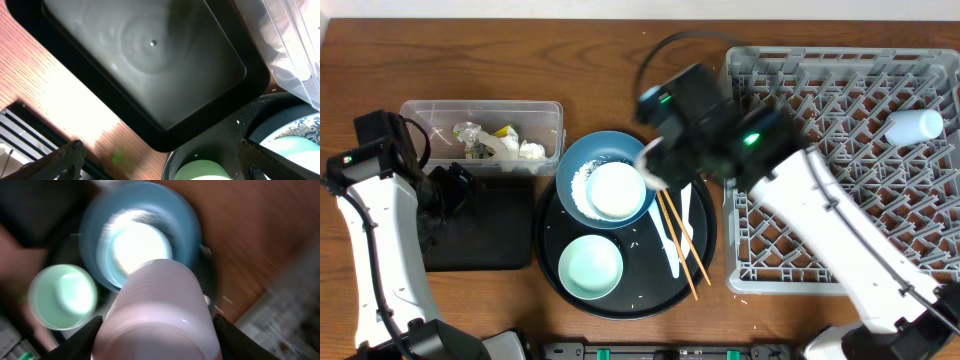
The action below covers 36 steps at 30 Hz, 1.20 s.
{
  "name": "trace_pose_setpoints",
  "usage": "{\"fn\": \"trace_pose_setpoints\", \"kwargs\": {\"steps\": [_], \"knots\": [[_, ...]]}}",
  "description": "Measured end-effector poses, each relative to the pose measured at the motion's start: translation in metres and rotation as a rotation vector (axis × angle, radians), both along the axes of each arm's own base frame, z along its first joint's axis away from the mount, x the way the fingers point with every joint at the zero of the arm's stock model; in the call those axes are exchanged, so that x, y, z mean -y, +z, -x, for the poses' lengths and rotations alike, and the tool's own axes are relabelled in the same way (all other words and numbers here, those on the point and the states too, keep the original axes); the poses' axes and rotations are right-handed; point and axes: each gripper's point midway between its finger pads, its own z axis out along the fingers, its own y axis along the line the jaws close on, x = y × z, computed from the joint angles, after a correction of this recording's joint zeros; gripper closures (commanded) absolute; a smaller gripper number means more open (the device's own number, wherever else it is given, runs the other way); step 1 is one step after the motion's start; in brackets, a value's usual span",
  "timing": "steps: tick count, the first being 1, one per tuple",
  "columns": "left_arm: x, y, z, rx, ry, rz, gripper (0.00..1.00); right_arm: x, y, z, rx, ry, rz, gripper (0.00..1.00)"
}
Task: Sort waste into correct bins and load items into the dishwasher rack
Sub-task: 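Carry the pink cup right and place it in the rack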
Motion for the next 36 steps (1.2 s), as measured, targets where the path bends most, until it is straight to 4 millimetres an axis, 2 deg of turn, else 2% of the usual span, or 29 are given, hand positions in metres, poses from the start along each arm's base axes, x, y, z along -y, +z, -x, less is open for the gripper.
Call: {"fn": "trace_pose_setpoints", "kwargs": {"steps": [3, 4, 8, 12, 18, 19, 23, 27, 31, 36], "knots": [[0.000, 0.000, 0.000, 0.000, 0.000, 0.000, 0.02, 0.055, -0.002, -0.030, -0.014, -0.163, 0.021, 0.50], [0.000, 0.000, 0.000, 0.000, 0.000, 0.000, 0.02, 0.079, -0.003, -0.040, -0.019, -0.232, 0.026, 0.50], [0.000, 0.000, 0.000, 0.000, 0.000, 0.000, 0.02, 0.162, -0.004, -0.067, -0.017, -0.457, 0.051, 0.49], [0.000, 0.000, 0.000, 0.000, 0.000, 0.000, 0.02, 0.248, -0.004, -0.076, -0.014, -0.685, 0.073, 0.49], [0.000, 0.000, 0.000, 0.000, 0.000, 0.000, 0.02, 0.364, 0.000, -0.065, 0.012, -0.981, 0.089, 0.50], [0.000, 0.000, 0.000, 0.000, 0.000, -0.001, 0.02, 0.372, 0.000, -0.063, 0.015, -1.004, 0.089, 0.50], [0.000, 0.000, 0.000, 0.000, 0.000, 0.000, 0.02, 0.429, 0.003, -0.045, 0.035, -1.154, 0.098, 0.50], [0.000, 0.000, 0.000, 0.000, 0.000, -0.001, 0.02, 0.469, 0.001, -0.024, 0.029, -1.267, 0.109, 0.50], [0.000, 0.000, 0.000, 0.000, 0.000, 0.000, 0.02, 0.494, -0.014, -0.013, -0.017, -1.345, 0.105, 0.51], [0.000, 0.000, 0.000, 0.000, 0.000, 0.000, 0.02, 0.508, -0.042, -0.011, -0.094, -1.383, 0.101, 0.50]]}}
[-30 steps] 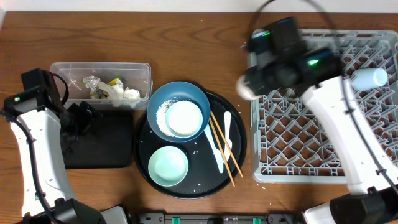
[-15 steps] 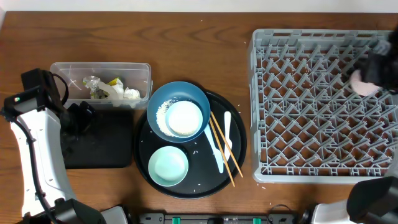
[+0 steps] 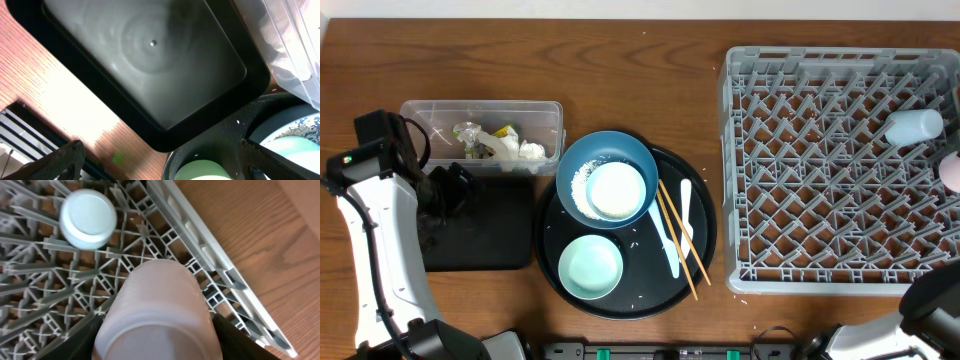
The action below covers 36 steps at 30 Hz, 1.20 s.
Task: Sort waste into correct bins and load items into the dishwasher rack
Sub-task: 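Carry the pink cup right and place it in the rack, then release the pink cup and move the right gripper back to the tray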
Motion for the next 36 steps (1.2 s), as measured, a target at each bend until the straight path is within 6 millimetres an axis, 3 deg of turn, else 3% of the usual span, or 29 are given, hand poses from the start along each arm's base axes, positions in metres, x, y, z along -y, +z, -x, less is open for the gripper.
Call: {"fn": "trace_pose_setpoints", "kwargs": {"steps": [15, 16, 18, 19, 20, 36], "knots": [[0.000, 0.000, 0.000, 0.000, 0.000, 0.000, 0.02, 0.003, -0.030, -0.015, -0.012, 0.000, -0.058, 0.49], [0.000, 0.000, 0.000, 0.000, 0.000, 0.000, 0.02, 0.004, -0.030, -0.015, -0.010, 0.001, -0.057, 0.45], [0.000, 0.000, 0.000, 0.000, 0.000, 0.000, 0.02, 0.003, -0.030, -0.016, -0.007, 0.000, -0.059, 0.24], [0.000, 0.000, 0.000, 0.000, 0.000, 0.000, 0.02, 0.003, -0.030, -0.016, -0.006, -0.003, -0.061, 0.09], [0.000, 0.000, 0.000, 0.000, 0.000, 0.000, 0.02, 0.002, -0.029, -0.017, -0.004, -0.002, -0.062, 0.03], [0.000, 0.000, 0.000, 0.000, 0.000, 0.000, 0.02, -0.007, -0.030, -0.022, 0.023, 0.022, -0.106, 0.06]]}}
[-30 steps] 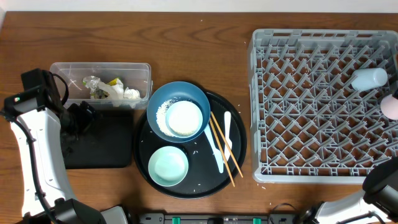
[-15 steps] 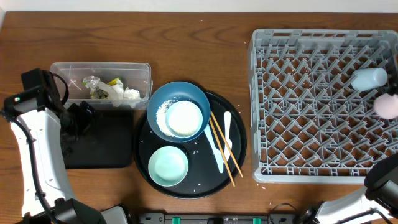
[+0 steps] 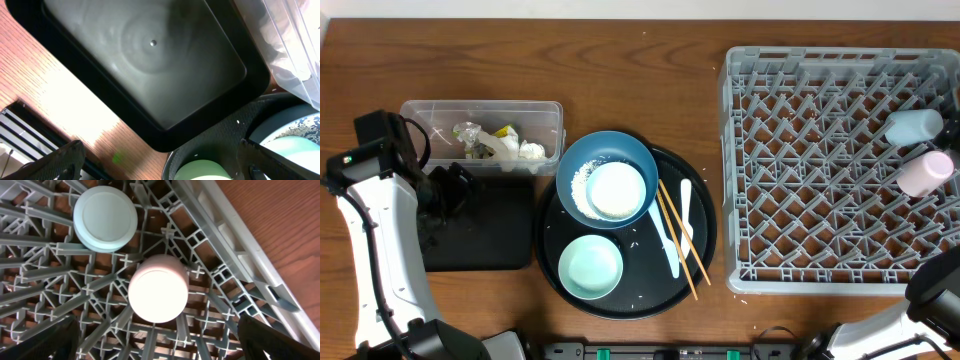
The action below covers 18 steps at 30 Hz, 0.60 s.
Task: Sort waste into correct bins and load items into the dishwasher rack
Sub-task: 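Release the pink cup and move the right gripper back to the tray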
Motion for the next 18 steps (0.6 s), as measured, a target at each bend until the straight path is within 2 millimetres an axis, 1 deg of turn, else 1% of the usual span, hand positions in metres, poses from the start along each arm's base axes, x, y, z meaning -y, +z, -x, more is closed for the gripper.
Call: {"fn": "trace_pose_setpoints", "kwargs": {"steps": [7, 10, 12, 14, 16, 18], "knots": [[0.000, 0.000, 0.000, 0.000, 0.000, 0.000, 0.02, -0.014, 0.000, -0.004, 0.025, 0.033, -0.062, 0.12], [0.000, 0.000, 0.000, 0.000, 0.000, 0.000, 0.02, -0.028, -0.001, -0.009, 0.028, 0.075, -0.093, 0.11], [0.000, 0.000, 0.000, 0.000, 0.000, 0.000, 0.02, -0.042, -0.001, -0.014, 0.026, 0.125, -0.110, 0.11], [0.000, 0.000, 0.000, 0.000, 0.000, 0.000, 0.02, -0.066, 0.000, -0.023, 0.023, 0.203, -0.122, 0.10], [0.000, 0.000, 0.000, 0.000, 0.000, 0.000, 0.02, -0.096, 0.004, -0.032, 0.022, 0.297, -0.129, 0.10], [0.000, 0.000, 0.000, 0.000, 0.000, -0.001, 0.02, -0.131, 0.010, -0.040, 0.025, 0.404, -0.135, 0.11]]}}
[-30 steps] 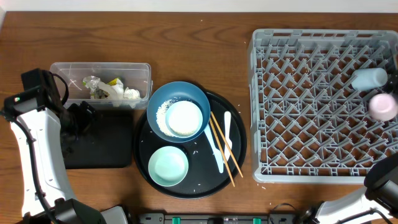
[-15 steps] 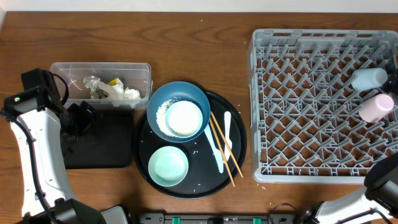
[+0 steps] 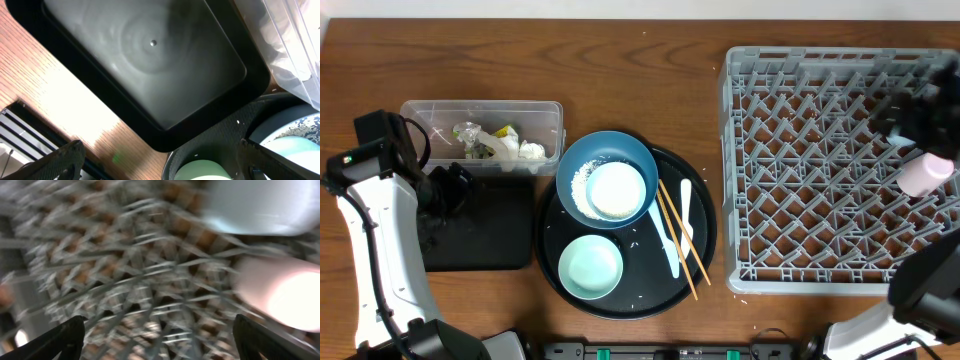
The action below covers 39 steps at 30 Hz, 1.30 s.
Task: Sort waste into correct bins and load items into the dishwasher rack
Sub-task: 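Release the pink cup and move the right gripper back to the tray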
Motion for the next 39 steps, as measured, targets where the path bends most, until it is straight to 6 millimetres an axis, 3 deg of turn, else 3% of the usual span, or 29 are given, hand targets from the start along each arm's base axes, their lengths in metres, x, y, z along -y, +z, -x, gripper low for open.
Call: {"fn": "trace_pose_setpoints", "kwargs": {"steps": [3, 7, 10, 16, 19, 27, 30, 34, 39], "knots": [[0.000, 0.000, 0.000, 0.000, 0.000, 0.000, 0.02, -0.056, 0.007, -0.005, 0.002, 0.151, -0.013, 0.12], [0.000, 0.000, 0.000, 0.000, 0.000, 0.001, 0.02, -0.137, 0.009, -0.004, -0.010, 0.363, -0.037, 0.02], [0.000, 0.000, 0.000, 0.000, 0.000, 0.001, 0.02, -0.194, 0.010, 0.003, -0.018, 0.500, -0.053, 0.01], [0.000, 0.000, 0.000, -0.001, 0.000, 0.000, 0.02, -0.298, 0.011, 0.038, -0.038, 0.740, -0.098, 0.04], [0.000, 0.000, 0.000, -0.001, 0.000, 0.001, 0.02, -0.339, 0.005, 0.063, -0.061, 0.836, -0.112, 0.07], [0.000, 0.000, 0.000, 0.000, 0.000, 0.001, 0.02, -0.405, -0.035, 0.129, -0.140, 0.988, -0.081, 0.09], [0.000, 0.000, 0.000, -0.001, 0.000, 0.001, 0.02, -0.424, -0.054, 0.149, -0.141, 1.031, -0.070, 0.16], [0.000, 0.000, 0.000, -0.001, 0.000, 0.000, 0.02, -0.444, -0.074, 0.174, -0.136, 1.078, -0.060, 0.20], [0.000, 0.000, 0.000, -0.001, 0.000, 0.001, 0.02, -0.452, -0.092, 0.195, -0.143, 1.057, -0.005, 0.25]]}}
